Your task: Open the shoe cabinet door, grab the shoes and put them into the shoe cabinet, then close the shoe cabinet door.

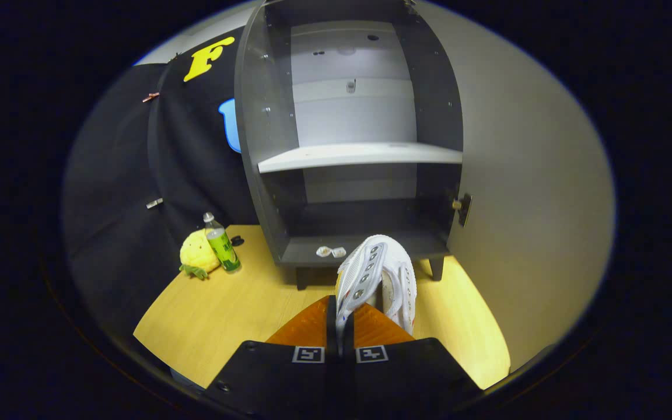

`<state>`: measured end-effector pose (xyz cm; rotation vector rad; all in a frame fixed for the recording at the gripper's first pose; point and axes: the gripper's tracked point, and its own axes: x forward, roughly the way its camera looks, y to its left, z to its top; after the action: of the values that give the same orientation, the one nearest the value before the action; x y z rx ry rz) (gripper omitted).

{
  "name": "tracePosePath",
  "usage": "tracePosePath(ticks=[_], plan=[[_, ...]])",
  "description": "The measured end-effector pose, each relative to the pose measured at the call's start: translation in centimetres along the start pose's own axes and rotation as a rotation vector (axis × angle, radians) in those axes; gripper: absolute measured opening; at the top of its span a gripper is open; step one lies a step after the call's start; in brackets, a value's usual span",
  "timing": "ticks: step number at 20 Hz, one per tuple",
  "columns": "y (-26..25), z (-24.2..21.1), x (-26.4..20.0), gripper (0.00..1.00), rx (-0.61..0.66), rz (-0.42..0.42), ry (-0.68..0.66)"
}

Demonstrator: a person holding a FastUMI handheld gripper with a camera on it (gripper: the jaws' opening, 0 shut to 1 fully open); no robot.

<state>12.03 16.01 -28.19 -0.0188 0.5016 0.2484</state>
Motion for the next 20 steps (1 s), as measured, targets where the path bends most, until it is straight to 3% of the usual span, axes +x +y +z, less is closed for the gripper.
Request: tracePosePath(ticks=[10, 20], plan=[[2.5, 14.7, -1.2, 0.04, -0.074, 0.05, -0.258], [2.1, 26.3, 8.0, 0.04, -0.14, 0.029, -0.355]])
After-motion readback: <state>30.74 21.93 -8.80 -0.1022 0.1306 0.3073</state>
